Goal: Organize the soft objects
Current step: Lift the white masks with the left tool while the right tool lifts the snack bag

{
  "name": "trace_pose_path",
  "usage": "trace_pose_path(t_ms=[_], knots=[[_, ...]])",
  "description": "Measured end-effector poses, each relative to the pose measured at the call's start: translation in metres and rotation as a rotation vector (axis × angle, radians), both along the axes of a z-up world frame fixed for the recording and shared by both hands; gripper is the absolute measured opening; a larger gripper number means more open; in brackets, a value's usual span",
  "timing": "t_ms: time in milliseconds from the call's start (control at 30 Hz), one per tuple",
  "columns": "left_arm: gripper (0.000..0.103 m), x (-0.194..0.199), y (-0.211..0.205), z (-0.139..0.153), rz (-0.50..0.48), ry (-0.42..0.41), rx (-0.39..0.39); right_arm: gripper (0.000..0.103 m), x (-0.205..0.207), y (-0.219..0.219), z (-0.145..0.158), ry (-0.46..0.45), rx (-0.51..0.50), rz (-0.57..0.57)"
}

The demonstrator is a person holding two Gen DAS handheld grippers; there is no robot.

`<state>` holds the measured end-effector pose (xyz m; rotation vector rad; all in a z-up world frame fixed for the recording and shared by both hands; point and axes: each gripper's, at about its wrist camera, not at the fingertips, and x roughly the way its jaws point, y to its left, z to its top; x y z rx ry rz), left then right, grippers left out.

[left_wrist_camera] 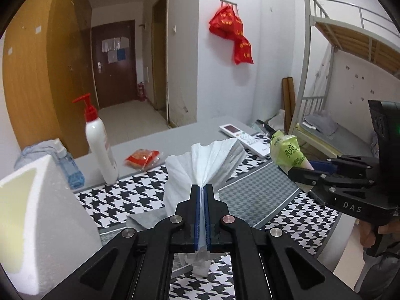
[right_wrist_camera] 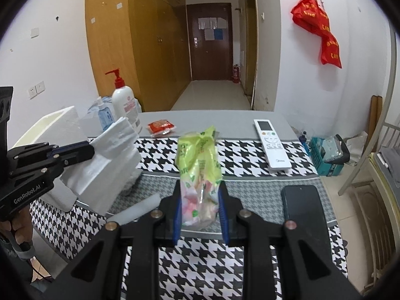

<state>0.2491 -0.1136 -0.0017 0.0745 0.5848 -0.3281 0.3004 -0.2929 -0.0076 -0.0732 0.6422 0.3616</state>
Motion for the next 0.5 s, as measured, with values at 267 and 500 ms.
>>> trace_pose_path(t_ms=[267,500], knots=[[0.003,-0.014,0.015,0.016,0.056,-0.044,0.007,0.029,-0.016,0.017,0.012,-0.046,0.009,0.042],[0.004,-0.028,0.021,0.03,0.069,-0.085,0.004,0.029,-0.024,0.028,0.023,-0.087,0.024,0.064]])
